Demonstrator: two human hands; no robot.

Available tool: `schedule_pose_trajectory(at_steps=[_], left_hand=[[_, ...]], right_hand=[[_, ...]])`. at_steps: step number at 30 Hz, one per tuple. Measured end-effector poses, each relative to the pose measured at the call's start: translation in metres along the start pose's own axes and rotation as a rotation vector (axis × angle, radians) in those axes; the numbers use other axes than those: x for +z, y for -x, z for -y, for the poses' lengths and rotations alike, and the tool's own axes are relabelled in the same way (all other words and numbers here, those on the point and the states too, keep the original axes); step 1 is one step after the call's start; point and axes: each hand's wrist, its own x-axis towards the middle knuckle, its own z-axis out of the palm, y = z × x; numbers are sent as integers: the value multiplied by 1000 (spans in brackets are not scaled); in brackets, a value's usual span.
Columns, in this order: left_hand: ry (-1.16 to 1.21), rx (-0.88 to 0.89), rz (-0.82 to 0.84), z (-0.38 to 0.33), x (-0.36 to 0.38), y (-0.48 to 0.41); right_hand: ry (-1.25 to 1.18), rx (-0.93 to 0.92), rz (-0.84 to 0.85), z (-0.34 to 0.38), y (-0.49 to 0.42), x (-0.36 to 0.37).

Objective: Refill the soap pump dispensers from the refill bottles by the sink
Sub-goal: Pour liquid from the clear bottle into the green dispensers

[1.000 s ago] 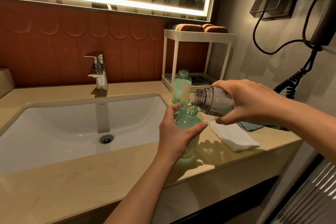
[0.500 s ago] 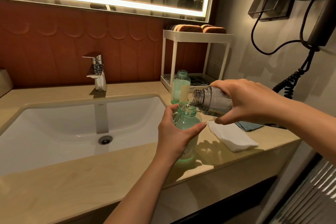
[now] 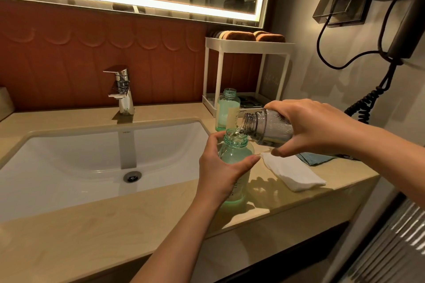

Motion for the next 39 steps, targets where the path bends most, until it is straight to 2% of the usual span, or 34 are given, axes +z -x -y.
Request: schedule_pose_trajectory(at_steps=[39], left_hand=[[7,25,3,-1,0,0]], right_hand=[[36,-1,7,1,-2,-3]])
